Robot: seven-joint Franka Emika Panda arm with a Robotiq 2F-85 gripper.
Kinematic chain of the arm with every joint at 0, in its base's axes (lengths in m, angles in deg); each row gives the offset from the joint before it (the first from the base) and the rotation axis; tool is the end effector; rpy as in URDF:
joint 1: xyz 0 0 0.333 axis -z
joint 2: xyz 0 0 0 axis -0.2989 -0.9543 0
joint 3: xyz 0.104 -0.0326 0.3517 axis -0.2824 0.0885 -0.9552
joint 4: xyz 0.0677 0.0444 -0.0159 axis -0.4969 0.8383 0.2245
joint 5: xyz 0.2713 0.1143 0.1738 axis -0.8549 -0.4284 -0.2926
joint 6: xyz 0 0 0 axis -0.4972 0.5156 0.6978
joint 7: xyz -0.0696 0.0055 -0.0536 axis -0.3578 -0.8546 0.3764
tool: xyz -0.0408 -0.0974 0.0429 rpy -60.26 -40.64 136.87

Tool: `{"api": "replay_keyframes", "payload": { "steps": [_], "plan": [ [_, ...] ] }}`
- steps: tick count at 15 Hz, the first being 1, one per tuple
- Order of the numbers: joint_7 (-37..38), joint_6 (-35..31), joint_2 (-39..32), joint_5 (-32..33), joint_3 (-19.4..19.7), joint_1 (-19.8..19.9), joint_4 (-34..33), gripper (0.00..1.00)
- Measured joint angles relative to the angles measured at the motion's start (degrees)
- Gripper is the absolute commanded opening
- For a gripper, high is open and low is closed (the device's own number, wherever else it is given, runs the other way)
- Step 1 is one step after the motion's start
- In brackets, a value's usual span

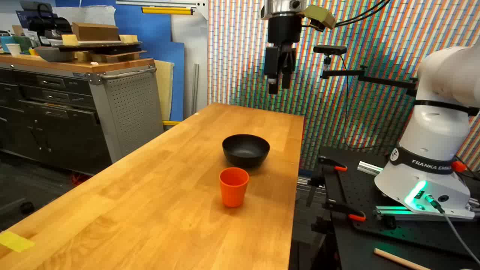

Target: Place the orange cup inside the black bowl

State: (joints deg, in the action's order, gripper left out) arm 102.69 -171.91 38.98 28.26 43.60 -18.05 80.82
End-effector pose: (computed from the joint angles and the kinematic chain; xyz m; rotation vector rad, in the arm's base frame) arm 0.3454 0.0478 0.4895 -3.0931 0.3618 0.1224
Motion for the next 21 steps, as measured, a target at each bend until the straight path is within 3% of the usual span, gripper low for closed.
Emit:
{"api": "replay_keyframes", "payload": {
  "steps": [10, 21],
  "plan": [
    [0.0, 0.0, -1.4, 0.0, -0.3, -0.4, -0.2, 1.00],
    [1.4, -14.0, -25.1, 0.2, -4.9, -7.0, -4.3, 1.00]
  ]
}}
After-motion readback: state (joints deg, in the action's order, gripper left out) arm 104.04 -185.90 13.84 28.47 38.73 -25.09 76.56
